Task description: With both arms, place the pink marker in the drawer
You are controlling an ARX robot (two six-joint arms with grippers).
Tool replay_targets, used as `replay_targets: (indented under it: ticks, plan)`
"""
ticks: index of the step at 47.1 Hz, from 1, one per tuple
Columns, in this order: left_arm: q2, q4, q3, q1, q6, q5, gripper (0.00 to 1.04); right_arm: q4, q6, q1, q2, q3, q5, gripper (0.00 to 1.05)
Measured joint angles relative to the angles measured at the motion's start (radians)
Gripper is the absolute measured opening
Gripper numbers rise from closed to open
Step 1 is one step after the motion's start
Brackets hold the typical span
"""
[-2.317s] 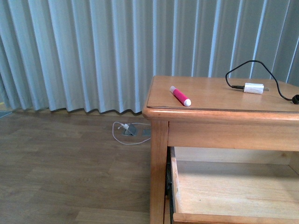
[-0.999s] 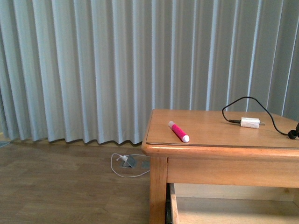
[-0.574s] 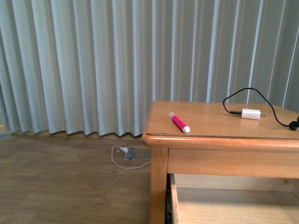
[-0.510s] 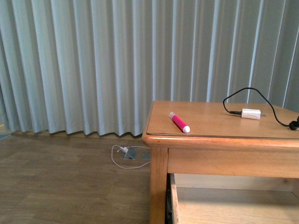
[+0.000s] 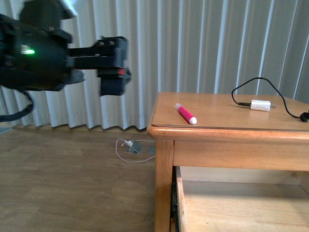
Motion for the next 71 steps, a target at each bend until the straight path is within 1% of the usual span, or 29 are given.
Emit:
replay_targets:
  ticks: [4,14,21,30,40,50,62,64,66,69,71]
  plan:
    - [0.078,-0.019,0.086,-0.029,0.005,-0.021,0.99,0.0,0.0,0.0,0.0,0.0,0.0,0.96]
    - [0.347,-0.121,0.399,-0.087,0.003,-0.056,0.99,0.0,0.0,0.0,0.0,0.0,0.0,0.96]
    - [0.478,-0.193,0.552,-0.128,0.0,-0.064,0.99,0.0,0.0,0.0,0.0,0.0,0.0,0.96]
    - [0.57,-0.254,0.668,-0.159,-0.004,-0.093,0.99,0.0,0.0,0.0,0.0,0.0,0.0,0.96]
    - [0.645,-0.372,0.78,-0.174,0.0,-0.173,0.99,0.0,0.0,0.0,0.0,0.0,0.0,0.96]
    - [0.7,-0.43,0.858,-0.177,-0.001,-0.195,0.99,0.0,0.0,0.0,0.0,0.0,0.0,0.96]
    - [0.719,-0.481,0.901,-0.181,-0.003,-0.19,0.99,0.0,0.0,0.0,0.0,0.0,0.0,0.96]
    - [0.719,-0.486,0.903,-0.182,-0.003,-0.189,0.94,0.0,0.0,0.0,0.0,0.0,0.0,0.96]
    - [0.719,-0.494,0.904,-0.182,-0.002,-0.189,0.87,0.0,0.0,0.0,0.0,0.0,0.0,0.96]
    - [0.718,-0.499,0.904,-0.183,-0.001,-0.188,0.8,0.0,0.0,0.0,0.0,0.0,0.0,0.96]
    - [0.718,-0.502,0.904,-0.184,0.0,-0.189,0.73,0.0,0.0,0.0,0.0,0.0,0.0,0.96]
